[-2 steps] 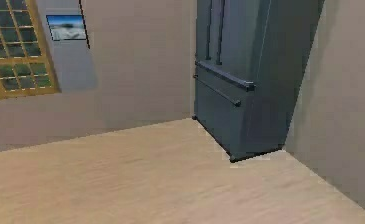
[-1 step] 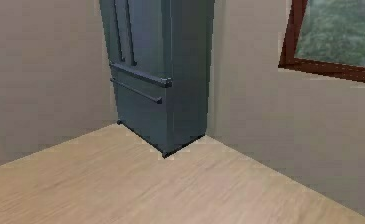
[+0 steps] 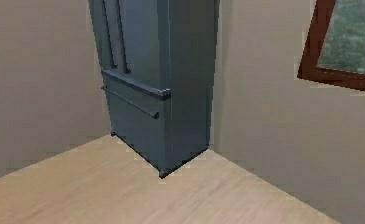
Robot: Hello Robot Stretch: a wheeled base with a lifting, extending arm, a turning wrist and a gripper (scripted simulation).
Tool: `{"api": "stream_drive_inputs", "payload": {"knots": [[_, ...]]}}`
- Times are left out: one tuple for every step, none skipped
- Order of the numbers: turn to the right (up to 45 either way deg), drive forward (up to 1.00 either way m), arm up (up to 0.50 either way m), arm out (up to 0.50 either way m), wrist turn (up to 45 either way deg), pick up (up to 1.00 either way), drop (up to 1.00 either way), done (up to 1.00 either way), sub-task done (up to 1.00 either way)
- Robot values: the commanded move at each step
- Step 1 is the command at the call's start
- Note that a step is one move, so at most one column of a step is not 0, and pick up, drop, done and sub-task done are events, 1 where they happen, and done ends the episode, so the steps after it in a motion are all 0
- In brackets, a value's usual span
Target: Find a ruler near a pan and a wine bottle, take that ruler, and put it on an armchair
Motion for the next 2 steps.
{"api": "stream_drive_inputs", "payload": {"knots": [[-45.0,0.0,0.0,0.0,0.0,0.0,0.0,0.0,0.0],[-42.0,0.0,0.0,0.0,0.0,0.0,0.0,0.0,0.0]]}}
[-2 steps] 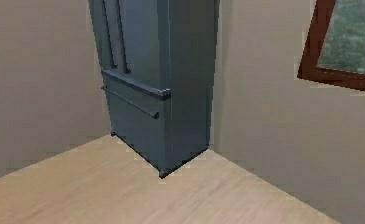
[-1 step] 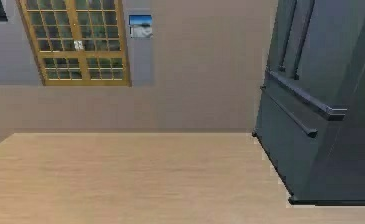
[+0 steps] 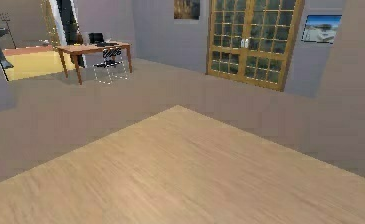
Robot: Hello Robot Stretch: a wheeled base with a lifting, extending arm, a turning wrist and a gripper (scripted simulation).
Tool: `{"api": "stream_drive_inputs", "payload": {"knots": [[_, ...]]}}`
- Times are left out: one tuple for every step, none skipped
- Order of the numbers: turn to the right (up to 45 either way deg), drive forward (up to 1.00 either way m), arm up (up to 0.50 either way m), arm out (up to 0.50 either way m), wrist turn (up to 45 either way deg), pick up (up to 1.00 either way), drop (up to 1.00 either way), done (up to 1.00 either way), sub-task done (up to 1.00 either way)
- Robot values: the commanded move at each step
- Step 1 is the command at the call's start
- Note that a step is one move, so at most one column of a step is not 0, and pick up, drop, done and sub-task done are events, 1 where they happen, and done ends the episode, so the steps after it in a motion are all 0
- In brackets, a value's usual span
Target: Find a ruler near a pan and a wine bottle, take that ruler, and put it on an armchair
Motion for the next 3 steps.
{"api": "stream_drive_inputs", "payload": {"knots": [[0.0,0.2,0.0,0.0,0.0,0.0,0.0,0.0,0.0],[-45.0,0.0,0.0,0.0,0.0,0.0,0.0,0.0,0.0],[0.0,0.85,0.0,0.0,0.0,0.0,0.0,0.0,0.0]]}}
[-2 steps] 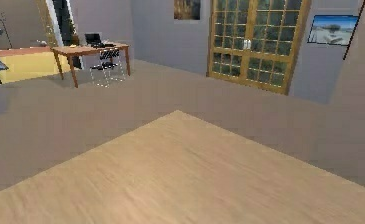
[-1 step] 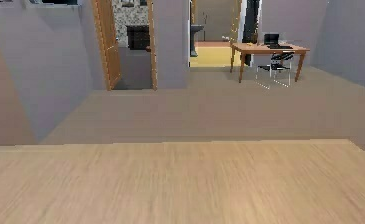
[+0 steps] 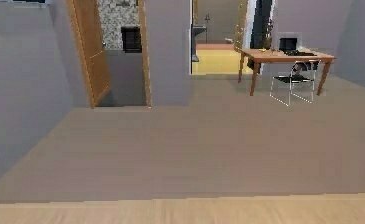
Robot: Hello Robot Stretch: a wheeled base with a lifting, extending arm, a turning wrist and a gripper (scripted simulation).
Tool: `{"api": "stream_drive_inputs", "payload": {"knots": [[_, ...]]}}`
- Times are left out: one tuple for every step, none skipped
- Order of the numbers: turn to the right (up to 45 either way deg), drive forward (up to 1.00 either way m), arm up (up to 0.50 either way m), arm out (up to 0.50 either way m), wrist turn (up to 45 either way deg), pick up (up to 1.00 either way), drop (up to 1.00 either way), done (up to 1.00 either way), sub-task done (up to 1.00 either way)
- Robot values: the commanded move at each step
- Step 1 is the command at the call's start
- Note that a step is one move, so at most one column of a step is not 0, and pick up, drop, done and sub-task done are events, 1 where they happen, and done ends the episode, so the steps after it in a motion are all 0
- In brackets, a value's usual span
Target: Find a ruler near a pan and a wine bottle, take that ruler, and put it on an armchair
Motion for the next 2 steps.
{"api": "stream_drive_inputs", "payload": {"knots": [[-45.0,0.0,0.0,0.0,0.0,0.0,0.0,0.0,0.0],[0.0,0.45,0.0,0.0,0.0,0.0,0.0,0.0,0.0]]}}
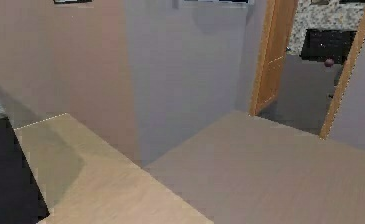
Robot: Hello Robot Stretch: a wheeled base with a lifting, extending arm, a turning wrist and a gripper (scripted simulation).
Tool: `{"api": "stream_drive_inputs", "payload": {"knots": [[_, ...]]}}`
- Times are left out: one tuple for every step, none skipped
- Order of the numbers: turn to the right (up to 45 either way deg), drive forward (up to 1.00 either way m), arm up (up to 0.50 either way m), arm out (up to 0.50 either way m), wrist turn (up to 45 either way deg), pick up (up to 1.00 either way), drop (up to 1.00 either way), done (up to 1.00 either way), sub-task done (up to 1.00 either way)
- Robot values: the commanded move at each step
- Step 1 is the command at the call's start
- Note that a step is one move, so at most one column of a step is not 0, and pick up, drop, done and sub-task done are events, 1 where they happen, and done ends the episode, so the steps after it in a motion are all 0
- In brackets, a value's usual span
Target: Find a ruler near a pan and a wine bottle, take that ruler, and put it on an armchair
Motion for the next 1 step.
{"api": "stream_drive_inputs", "payload": {"knots": [[-45.0,0.0,0.0,0.0,0.0,0.0,0.0,0.0,0.0]]}}
